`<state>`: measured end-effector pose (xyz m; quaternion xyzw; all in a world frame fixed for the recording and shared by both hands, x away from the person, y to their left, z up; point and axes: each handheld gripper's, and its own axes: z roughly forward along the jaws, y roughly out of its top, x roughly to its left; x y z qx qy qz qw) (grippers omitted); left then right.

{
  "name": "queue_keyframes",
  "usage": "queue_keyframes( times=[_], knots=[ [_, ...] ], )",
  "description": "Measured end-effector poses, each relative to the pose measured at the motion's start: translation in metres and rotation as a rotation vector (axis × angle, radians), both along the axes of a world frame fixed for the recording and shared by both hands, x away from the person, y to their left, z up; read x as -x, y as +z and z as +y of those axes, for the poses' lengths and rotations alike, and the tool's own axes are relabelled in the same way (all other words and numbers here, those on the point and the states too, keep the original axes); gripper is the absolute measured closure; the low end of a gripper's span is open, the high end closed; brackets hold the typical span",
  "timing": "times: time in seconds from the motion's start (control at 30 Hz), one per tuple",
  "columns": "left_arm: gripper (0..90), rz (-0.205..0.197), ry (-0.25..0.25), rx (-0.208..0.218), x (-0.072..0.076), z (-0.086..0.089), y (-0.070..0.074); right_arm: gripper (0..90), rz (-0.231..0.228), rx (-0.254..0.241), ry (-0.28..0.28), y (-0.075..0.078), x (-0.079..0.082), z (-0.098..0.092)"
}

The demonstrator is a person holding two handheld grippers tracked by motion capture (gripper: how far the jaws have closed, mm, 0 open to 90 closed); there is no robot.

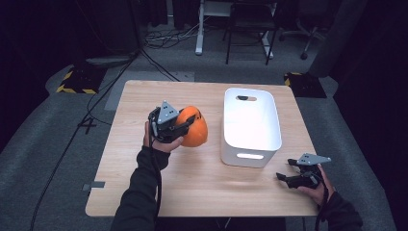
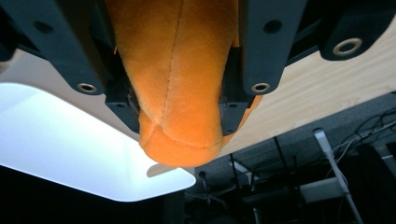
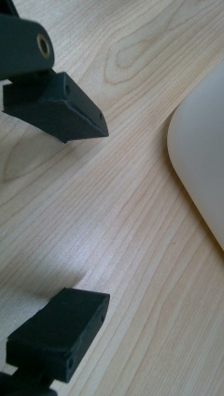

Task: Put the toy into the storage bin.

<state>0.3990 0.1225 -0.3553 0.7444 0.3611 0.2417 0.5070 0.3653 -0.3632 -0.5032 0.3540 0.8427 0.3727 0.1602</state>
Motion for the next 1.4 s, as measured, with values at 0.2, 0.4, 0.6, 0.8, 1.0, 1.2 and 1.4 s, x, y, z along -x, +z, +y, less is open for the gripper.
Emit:
queue_keyframes(
  times=[0.2, 0.4, 0.6, 0.8, 1.0, 1.2, 1.4],
  knots=[
    [60.1, -0.011, 0.0, -0.007, -0.006, -0.001, 0.012, 17.0, 0.0, 0.0, 0.0, 0.0, 0.0, 0.0],
    [60.2, -0.02, -0.014, -0.015, -0.009, -0.005, 0.022, 17.0, 0.0, 0.0, 0.0, 0.0, 0.0, 0.0],
    [60.2, -0.037, -0.025, -0.012, -0.011, -0.011, 0.033, 17.0, 0.0, 0.0, 0.0, 0.0, 0.0, 0.0],
    [60.2, -0.063, -0.034, -0.018, -0.013, -0.017, 0.043, 17.1, 0.0, 0.0, 0.0, 0.0, 0.0, 0.0],
    [60.2, -0.084, -0.04, -0.018, -0.013, -0.022, 0.051, 17.1, 0.0, 0.0, 0.0, 0.0, 0.0, 0.0],
    [60.3, -0.088, -0.063, -0.023, -0.012, -0.029, 0.06, 17.0, -0.001, 0.001, 0.0, 0.0, 0.0, 0.0],
    [60.3, -0.122, -0.073, -0.026, -0.012, -0.039, 0.072, 17.0, -0.001, 0.001, 0.001, 0.0, 0.0, 0.0]
  ],
)
